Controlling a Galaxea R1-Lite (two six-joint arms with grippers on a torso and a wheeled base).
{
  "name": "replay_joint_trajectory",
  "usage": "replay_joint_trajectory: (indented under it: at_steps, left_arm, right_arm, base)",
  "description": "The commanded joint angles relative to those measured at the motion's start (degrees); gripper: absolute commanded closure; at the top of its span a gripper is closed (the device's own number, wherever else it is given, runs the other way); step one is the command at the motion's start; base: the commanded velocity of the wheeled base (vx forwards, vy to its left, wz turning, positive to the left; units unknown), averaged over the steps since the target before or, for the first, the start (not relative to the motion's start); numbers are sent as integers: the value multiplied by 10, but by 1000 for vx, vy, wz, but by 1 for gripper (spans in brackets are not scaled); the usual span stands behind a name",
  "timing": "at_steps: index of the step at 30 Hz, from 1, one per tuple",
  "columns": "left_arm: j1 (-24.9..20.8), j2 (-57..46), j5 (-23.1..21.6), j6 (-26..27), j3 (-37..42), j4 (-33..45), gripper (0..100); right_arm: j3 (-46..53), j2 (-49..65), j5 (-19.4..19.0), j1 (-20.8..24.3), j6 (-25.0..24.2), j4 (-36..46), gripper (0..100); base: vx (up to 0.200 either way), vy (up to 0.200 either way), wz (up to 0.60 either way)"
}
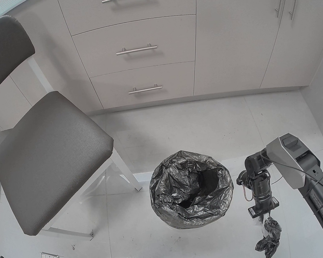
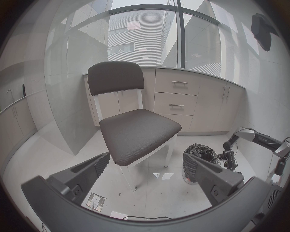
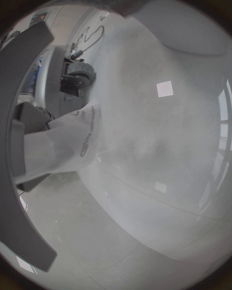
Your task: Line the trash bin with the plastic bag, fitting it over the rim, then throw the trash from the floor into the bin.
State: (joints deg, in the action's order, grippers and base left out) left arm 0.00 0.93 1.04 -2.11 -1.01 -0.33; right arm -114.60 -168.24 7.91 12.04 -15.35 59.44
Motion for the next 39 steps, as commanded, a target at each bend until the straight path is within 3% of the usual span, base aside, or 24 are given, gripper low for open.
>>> replay_joint_trajectory:
  at_steps: [1,10,14,22,26,28,33,39]
  left_arm:
    - [0,-9,0,0,10,0,0]
    - [0,-9,5,-4,10,0,0]
    - [0,-9,5,-3,10,1,0]
    - [0,-9,4,1,10,0,0]
    - [0,-9,4,1,10,0,0]
    - [0,-9,4,1,10,0,0]
    - [0,-9,4,1,10,0,0]
    - [0,-9,4,1,10,0,0]
  right_arm:
    - [0,97,-17,-2,13,54,100]
    - [0,242,-23,19,39,195,100]
    - [0,290,-32,34,40,217,100]
    - [0,368,-34,107,36,222,100]
    - [0,387,-28,160,24,207,100]
    - [0,390,-20,196,8,156,100]
    - [0,381,59,250,9,59,100]
    - [0,355,125,293,37,-53,100]
  base:
    - [0,0,0]
    - [0,0,0]
    - [0,0,0]
    - [0,0,0]
    - [0,0,0]
    - [0,0,0]
    - [0,0,0]
    - [0,0,0]
